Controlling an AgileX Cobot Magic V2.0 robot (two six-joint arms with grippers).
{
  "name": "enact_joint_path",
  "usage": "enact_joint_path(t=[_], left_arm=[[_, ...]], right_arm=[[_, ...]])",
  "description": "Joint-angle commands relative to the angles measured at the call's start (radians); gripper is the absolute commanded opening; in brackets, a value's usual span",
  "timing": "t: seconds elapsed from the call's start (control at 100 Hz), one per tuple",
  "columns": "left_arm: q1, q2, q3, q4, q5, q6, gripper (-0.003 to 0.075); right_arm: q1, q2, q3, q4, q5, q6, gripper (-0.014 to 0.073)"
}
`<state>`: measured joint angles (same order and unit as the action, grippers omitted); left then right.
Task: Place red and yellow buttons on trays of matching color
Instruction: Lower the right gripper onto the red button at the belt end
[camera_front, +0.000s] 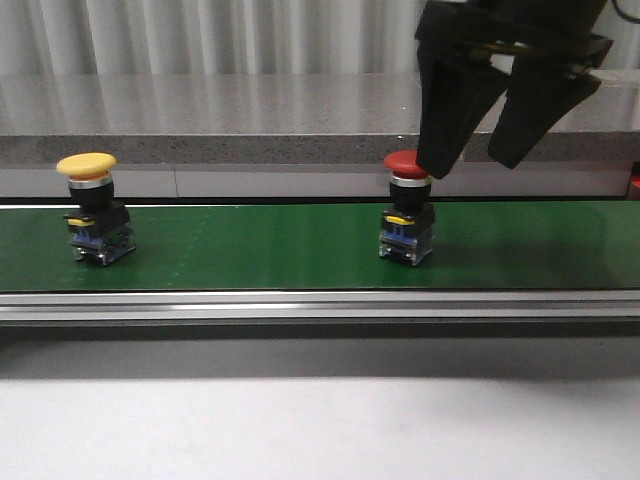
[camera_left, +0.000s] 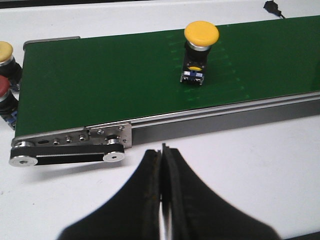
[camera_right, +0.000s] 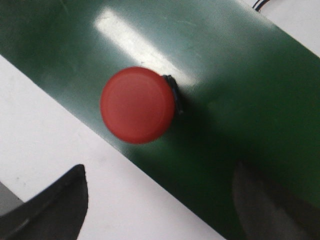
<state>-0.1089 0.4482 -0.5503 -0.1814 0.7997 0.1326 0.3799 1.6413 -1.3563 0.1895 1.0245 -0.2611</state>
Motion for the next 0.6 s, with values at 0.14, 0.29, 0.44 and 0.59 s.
enact_joint_path(t=[0.14,0.29,0.44,0.59], left_arm=[[-0.008,0.005,-0.024,-0.022,-0.062,-0.002,-0.0020],[-0.008,0.005,-0.024,-0.022,-0.062,-0.002,-0.0020],[-0.008,0.005,-0.024,-0.022,-0.062,-0.002,-0.0020],[-0.008,0.005,-0.024,-0.022,-0.062,-0.002,-0.0020]], right_arm=[[0.000,0.035,-0.069,0.012,-0.063,-0.019,0.0589],[0.000,0.063,-0.091,0.012,-0.067,-0.019,0.0506],[0.000,0.062,-0.091,0.011,-0.068,-0.019,0.0199],[-0.005,0.043,-0.091,0.011,-0.087,-0.015,0.0022]])
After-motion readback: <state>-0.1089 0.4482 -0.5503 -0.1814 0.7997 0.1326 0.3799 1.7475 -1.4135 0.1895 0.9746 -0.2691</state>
